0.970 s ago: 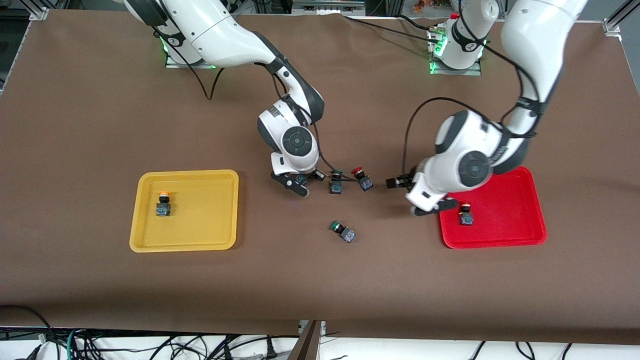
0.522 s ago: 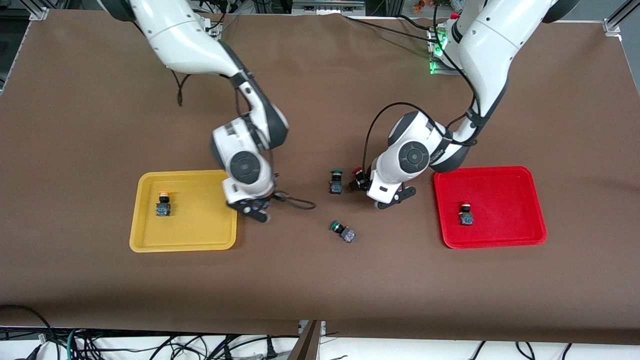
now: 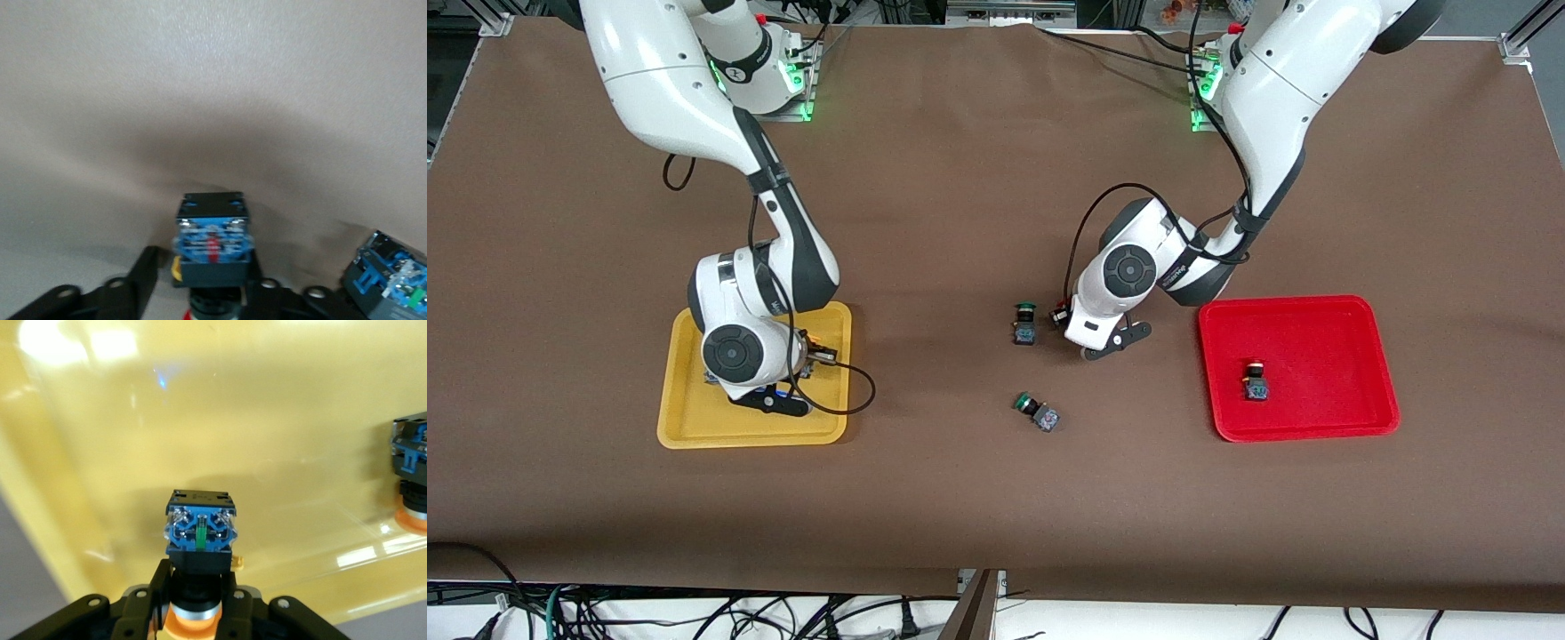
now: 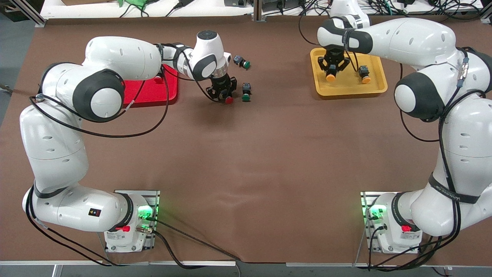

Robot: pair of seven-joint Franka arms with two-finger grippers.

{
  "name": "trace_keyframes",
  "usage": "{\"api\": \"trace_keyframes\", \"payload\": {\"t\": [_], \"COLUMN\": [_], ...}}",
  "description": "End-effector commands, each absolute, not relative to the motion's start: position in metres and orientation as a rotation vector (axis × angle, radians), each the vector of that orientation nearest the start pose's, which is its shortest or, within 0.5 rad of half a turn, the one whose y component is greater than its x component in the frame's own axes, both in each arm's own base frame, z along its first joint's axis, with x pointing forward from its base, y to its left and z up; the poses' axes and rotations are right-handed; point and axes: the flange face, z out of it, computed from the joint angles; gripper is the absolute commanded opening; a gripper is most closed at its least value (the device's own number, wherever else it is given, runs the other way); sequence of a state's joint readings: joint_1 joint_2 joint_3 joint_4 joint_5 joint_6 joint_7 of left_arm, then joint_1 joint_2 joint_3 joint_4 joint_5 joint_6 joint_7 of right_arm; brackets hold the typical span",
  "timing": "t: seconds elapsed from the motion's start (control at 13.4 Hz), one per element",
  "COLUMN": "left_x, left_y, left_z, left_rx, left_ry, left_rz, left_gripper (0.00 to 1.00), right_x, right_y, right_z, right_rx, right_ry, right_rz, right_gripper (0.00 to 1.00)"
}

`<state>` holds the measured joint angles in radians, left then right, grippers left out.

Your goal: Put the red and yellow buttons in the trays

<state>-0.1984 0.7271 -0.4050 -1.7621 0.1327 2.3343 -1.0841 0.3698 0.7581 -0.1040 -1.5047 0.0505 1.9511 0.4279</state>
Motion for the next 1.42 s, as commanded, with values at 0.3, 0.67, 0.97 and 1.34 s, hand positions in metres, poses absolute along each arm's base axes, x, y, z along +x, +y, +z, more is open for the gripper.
{"api": "trace_keyframes", "payload": {"t": [0.3, 0.67, 0.97, 1.34], "left_x": [0.602, 0.644, 0.67, 0.691], "left_y": [-0.194, -0.032, 0.01, 0.024], "left_z": [0.297, 0.301, 0.232, 0.262], "left_rx": [-2.769, -2.959, -3.04, -3.086], "left_ry": [-0.928, -0.583, -0.339, -0.317], "left_rz": [0.423, 0.555, 0.345, 0.088], "left_gripper": [0.0, 0.01, 0.06, 1.0], "right_x": [0.666, 0.645, 0.618, 0.558], "right_y": [0.146, 0.089, 0.064, 0.031], "right_z": [0.302, 0.456, 0.533, 0.617], "right_rx": [-3.192, -3.178, -3.16, -3.136], "right_ry": [0.246, 0.147, 0.042, 0.061], "right_rz": [0.351, 0.334, 0.341, 0.183], "right_gripper": [1.0, 1.0, 1.0, 1.0]}}
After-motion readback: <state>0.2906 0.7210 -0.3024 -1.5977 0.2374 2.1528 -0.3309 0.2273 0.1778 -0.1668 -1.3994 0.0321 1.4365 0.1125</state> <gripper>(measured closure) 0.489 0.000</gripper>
